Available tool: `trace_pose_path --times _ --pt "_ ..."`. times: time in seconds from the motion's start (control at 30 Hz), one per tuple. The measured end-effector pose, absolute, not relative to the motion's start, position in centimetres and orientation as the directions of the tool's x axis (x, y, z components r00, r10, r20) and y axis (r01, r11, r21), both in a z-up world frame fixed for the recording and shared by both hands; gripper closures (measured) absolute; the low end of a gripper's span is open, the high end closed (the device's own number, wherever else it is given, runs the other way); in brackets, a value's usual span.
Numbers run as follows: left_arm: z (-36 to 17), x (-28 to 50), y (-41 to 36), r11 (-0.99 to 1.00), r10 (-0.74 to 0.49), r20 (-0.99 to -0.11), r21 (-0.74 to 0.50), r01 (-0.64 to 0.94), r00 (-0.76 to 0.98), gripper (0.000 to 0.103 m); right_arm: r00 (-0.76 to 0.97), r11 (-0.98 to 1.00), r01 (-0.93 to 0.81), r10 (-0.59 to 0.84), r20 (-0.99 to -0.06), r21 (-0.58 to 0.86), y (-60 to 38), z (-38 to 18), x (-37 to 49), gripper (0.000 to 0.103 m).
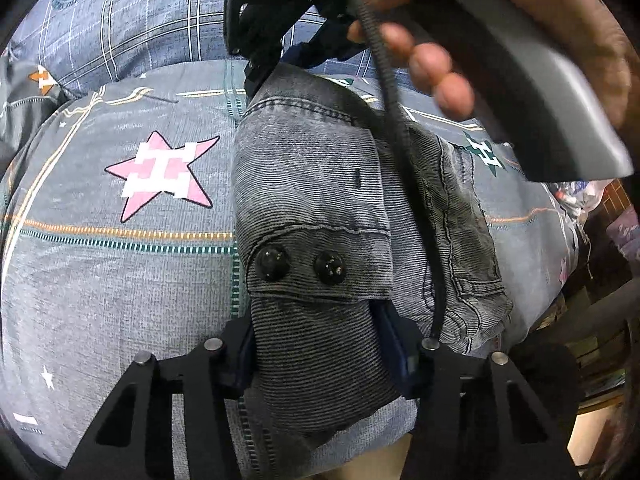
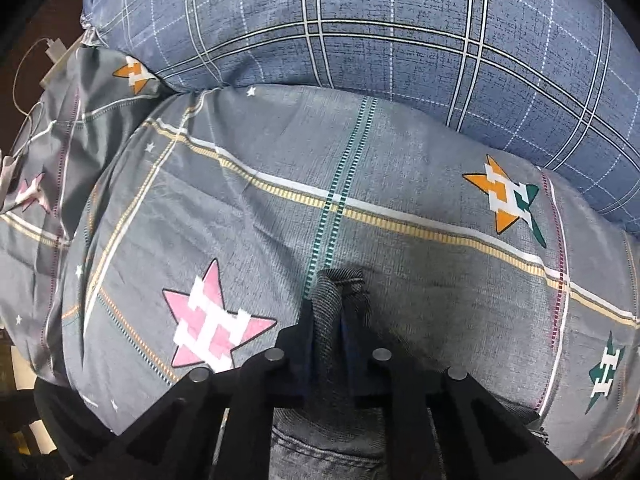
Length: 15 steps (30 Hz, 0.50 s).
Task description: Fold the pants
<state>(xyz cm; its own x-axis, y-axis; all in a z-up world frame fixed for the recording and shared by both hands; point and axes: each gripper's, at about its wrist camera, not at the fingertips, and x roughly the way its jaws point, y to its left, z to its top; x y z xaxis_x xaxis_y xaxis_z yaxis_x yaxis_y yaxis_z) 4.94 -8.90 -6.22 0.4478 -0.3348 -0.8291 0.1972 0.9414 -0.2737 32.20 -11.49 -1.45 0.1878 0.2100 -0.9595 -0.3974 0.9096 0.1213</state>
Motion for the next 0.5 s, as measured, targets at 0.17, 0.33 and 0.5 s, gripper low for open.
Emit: trace_pose_path --times 0.17,0.33,0.5 --pt "-6.1 4.8 -9.6 0.943 -0.331 -0.830 -0.269 0.198 0.448 0.051 0.284 0.949 -0.308 0.154 -0.946 0.063 -12.3 -1.2 32.9 0.091" --pt "-5.8 4.3 -8.9 0.941 -0.337 -0.829 -0.284 0.184 0.446 0.047 0.329 0.952 -0.270 0.233 -0.915 0.145 -15.0 1.9 31.8 0.090" --pt "-5.2 3.7 -7.2 0.931 -0.363 -0.814 -0.331 0.151 0.454 0.040 0.235 0.926 -0.305 0.299 -0.925 0.222 -15.9 0.7 28.7 0.090"
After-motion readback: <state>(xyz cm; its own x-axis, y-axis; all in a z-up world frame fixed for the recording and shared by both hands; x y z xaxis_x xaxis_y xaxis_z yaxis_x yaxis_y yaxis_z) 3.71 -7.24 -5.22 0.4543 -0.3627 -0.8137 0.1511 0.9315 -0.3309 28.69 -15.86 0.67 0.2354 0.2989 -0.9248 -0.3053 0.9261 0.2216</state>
